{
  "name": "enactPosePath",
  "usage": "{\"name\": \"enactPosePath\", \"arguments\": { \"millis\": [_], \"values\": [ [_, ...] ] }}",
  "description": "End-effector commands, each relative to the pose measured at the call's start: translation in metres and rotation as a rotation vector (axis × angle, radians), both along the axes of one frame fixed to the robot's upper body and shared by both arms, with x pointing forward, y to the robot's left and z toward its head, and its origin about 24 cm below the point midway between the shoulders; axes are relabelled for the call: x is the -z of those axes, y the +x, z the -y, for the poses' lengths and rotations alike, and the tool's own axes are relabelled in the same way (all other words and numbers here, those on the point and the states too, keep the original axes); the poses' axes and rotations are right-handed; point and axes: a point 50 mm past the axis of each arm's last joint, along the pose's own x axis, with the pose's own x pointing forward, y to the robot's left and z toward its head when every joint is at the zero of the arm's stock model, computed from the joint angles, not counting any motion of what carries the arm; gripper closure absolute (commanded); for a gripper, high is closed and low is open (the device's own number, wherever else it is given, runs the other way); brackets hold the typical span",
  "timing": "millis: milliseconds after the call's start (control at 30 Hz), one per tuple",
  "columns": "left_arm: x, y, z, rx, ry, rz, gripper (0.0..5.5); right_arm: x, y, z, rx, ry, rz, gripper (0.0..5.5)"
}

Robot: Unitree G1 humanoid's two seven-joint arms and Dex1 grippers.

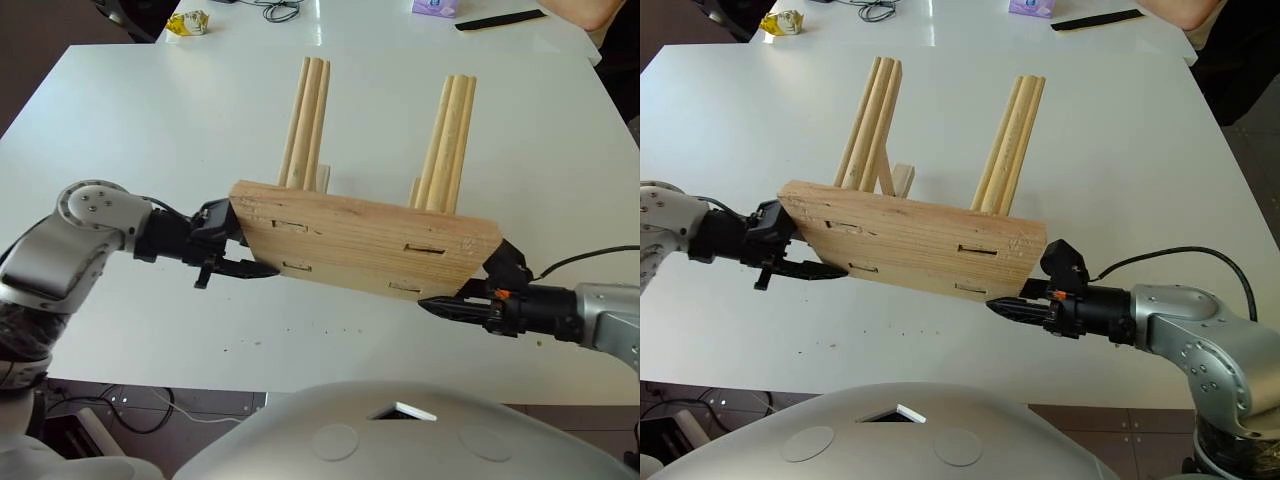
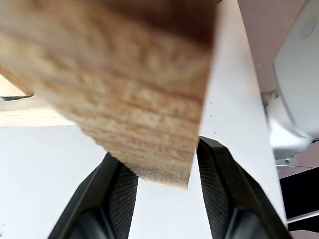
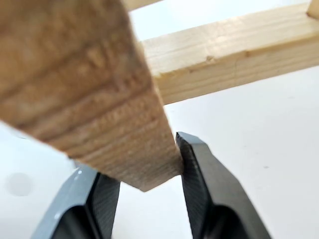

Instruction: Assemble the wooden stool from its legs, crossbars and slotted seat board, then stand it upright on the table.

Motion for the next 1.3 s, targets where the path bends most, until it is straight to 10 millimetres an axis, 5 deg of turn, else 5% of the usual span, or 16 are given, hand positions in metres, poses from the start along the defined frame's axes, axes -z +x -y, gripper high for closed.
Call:
{"name": "enactPosePath", "arguments": {
  "millis": [33,300,433,700,800,1033,1300],
  "values": [
    [-0.051,-0.011,0.022,0.054,-0.158,-0.285,3.75,-0.035,0.001,0.009,-0.007,0.214,-0.049,3.91],
    [-0.099,-0.014,0.008,0.012,-0.099,-0.83,3.75,-0.096,0.012,0.055,-0.127,0.337,-0.603,3.96],
    [-0.105,-0.017,0.009,0.05,-0.104,-1.02,3.75,-0.127,0.014,0.056,-0.134,0.381,-0.886,3.96],
    [-0.103,-0.004,0.037,0.17,-0.136,-1.282,3.75,-0.117,0.026,0.049,-0.06,0.415,-1.171,3.96],
    [-0.099,-0.002,0.04,0.147,-0.127,-1.324,3.75,-0.095,0.039,0.049,-0.05,0.405,-1.162,3.96],
    [-0.086,-0.012,0.036,0.119,-0.094,-1.308,3.75,-0.059,0.035,0.049,-0.136,0.471,-1.017,3.96],
    [-0.054,-0.014,0.029,0.022,-0.103,-1.12,3.75,-0.032,0.014,0.023,-0.098,0.277,-0.505,3.96]
  ]
}}
